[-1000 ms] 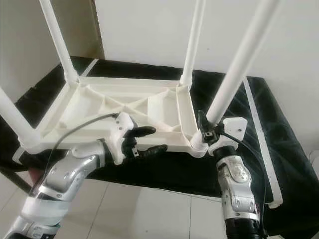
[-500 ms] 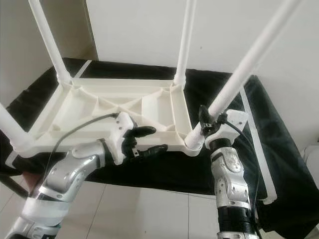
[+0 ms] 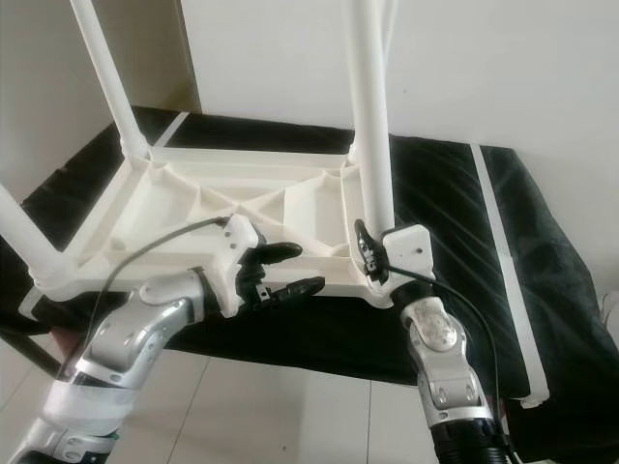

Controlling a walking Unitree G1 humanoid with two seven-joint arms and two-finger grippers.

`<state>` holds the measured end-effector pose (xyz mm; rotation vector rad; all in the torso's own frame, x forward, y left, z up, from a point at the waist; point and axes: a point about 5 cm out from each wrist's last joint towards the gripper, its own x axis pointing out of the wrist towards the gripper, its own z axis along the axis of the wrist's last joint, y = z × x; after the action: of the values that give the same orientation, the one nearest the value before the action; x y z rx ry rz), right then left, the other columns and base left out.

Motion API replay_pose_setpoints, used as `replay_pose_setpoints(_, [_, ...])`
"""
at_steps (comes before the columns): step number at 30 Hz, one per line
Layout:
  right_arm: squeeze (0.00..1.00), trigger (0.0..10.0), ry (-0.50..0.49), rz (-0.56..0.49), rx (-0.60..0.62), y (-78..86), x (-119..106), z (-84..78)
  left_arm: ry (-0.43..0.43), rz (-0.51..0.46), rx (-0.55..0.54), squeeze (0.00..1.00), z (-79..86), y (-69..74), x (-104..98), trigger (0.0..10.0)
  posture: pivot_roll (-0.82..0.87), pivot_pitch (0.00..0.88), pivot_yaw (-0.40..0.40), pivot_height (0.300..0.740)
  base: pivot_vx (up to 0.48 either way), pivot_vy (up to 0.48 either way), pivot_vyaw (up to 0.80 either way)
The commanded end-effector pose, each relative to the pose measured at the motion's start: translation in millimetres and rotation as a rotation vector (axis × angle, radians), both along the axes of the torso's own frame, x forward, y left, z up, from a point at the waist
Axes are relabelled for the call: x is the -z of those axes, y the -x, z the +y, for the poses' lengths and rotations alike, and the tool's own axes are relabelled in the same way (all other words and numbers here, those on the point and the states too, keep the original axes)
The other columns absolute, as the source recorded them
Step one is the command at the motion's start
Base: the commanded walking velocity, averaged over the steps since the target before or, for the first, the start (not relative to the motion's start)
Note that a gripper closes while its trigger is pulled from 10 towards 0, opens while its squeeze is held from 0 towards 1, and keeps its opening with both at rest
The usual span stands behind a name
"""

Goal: Building children table

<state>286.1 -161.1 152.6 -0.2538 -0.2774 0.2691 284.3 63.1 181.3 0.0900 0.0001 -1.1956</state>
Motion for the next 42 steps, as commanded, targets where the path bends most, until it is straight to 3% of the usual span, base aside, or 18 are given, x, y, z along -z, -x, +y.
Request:
replay_pose_setpoints(1, [0.0,10.0,-0.029,0.244,0.064,13.0,57,-12.3,0.001,-0.01,-0.049,0.0,1.0,-1.3,-3,10.0,0.01,0.054,0.001,0.74,0.0,0.0,0.0])
replay_pose_setpoints(5, [0.0,10.0,-0.113,0.265,0.118,11.4,61,-20.8,0.0,-0.01,-0.047,0.0,0.7,-1.3,-3,10.0,0.01,0.055,0.005,0.74,0.0,0.0,0.0])
replay_pose_setpoints(13, [0.0,10.0,-0.411,0.344,0.234,-3.5,57,-37.7,0.0,-0.014,-0.039,0.0,-0.3,-2.3,-4,10.0,0.0,0.051,0.007,0.74,0.0,0.0,0.0])
replay_pose_setpoints(19, [0.0,10.0,-0.347,0.323,0.223,0.5,61,-36.4,0.005,-0.015,-0.044,0.0,-1.1,-2.1,-4,10.0,0.01,0.048,-0.007,0.74,0.0,0.0,0.0])
replay_pose_setpoints(24, [0.0,10.0,-0.387,0.304,0.189,13.3,68,-33.7,0.009,-0.013,-0.054,0.0,-0.5,-1.9,-4,10.0,0.01,0.047,-0.009,0.74,0.0,0.0,0.0])
replay_pose_setpoints(32, [0.0,10.0,-0.391,0.344,0.221,16.7,76,-35.9,0.011,-0.008,-0.052,0.0,-0.7,-1.2,-3,10.0,0.01,0.05,-0.002,0.74,0.0,0.0,0.0])
replay_pose_setpoints(41, [0.0,10.0,-0.485,0.309,0.25,21.9,77,-36.8,0.012,-0.01,-0.049,0.0,-0.6,-1.8,-5,10.0,0.01,0.049,-0.003,0.74,0.0,0.0,0.0])
replay_pose_setpoints(42, [0.0,10.0,-0.542,0.298,0.245,25.6,78,-36.0,0.015,-0.008,-0.049,0.0,-0.5,-1.7,-5,10.0,0.01,0.048,-0.003,0.74,0.0,0.0,0.0])
